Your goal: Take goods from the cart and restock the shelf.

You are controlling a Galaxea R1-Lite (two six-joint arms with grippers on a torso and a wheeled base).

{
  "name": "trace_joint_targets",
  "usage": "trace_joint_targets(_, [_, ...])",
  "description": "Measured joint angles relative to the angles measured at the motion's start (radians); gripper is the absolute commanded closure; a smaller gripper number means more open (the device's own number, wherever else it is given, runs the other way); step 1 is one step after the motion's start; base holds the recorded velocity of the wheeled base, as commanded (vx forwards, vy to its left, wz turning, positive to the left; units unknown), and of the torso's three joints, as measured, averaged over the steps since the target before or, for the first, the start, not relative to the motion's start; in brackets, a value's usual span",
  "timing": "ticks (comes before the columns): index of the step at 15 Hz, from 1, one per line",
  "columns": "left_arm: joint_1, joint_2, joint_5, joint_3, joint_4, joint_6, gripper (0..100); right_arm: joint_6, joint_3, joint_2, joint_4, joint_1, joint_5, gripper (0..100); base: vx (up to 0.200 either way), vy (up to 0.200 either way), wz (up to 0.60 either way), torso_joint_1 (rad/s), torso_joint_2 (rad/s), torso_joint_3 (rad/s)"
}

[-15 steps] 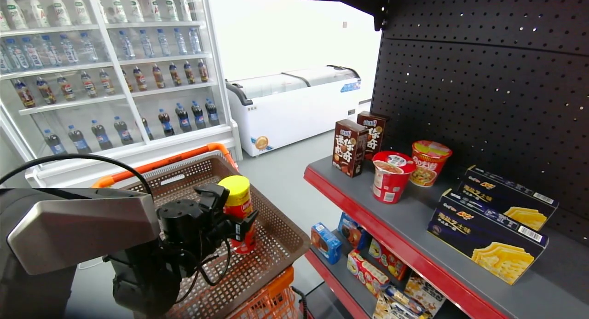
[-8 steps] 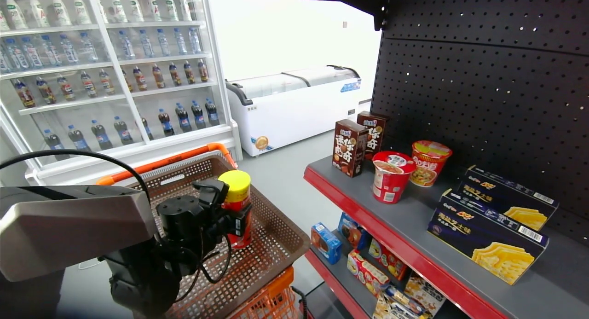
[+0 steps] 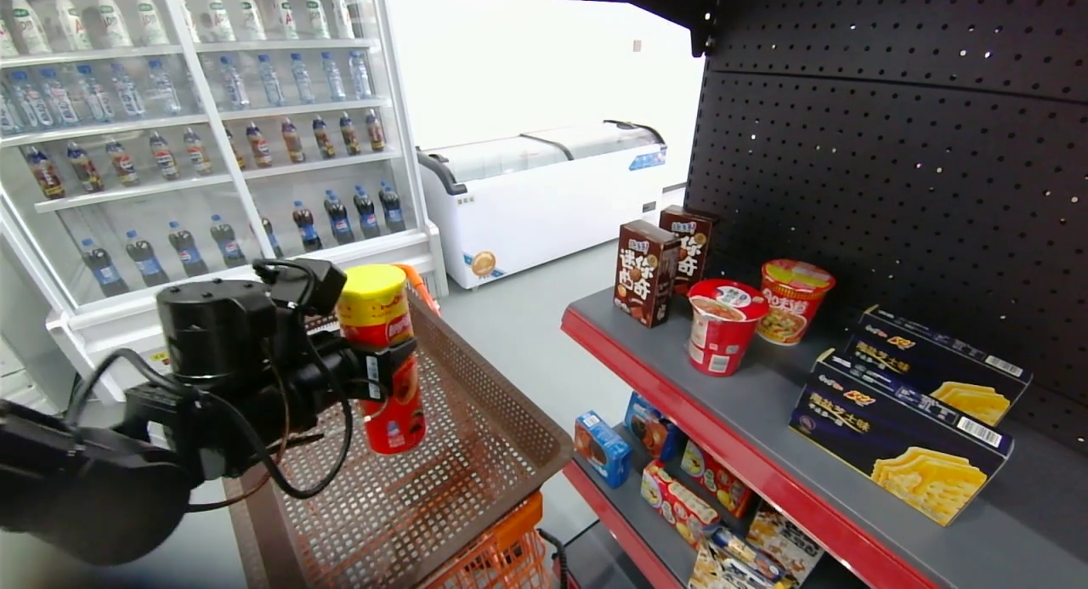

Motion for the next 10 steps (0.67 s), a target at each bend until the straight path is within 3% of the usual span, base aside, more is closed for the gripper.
trace_joint_targets(3, [0.010,-0.219,-0.002,-0.071,0.233,-0.037,100,0.000,0.000,0.000,0.000,0.000,0.000,0,0.000,0.000,0.00,0.000,0.00,0.000])
trace_joint_targets(6, [0.054,-0.335,0.013,-0.124,0.271,-0.041,100,0.000,0.000,0.000,0.000,-0.001,0.000,0,0.000,0.000,0.00,0.000,0.00,0.000])
trace_joint_targets(10, [0.061,-0.389,0.023,-0.135,0.284,0.036,100,0.000,0.000,0.000,0.000,0.000,0.000,0,0.000,0.000,0.00,0.000,0.00,0.000])
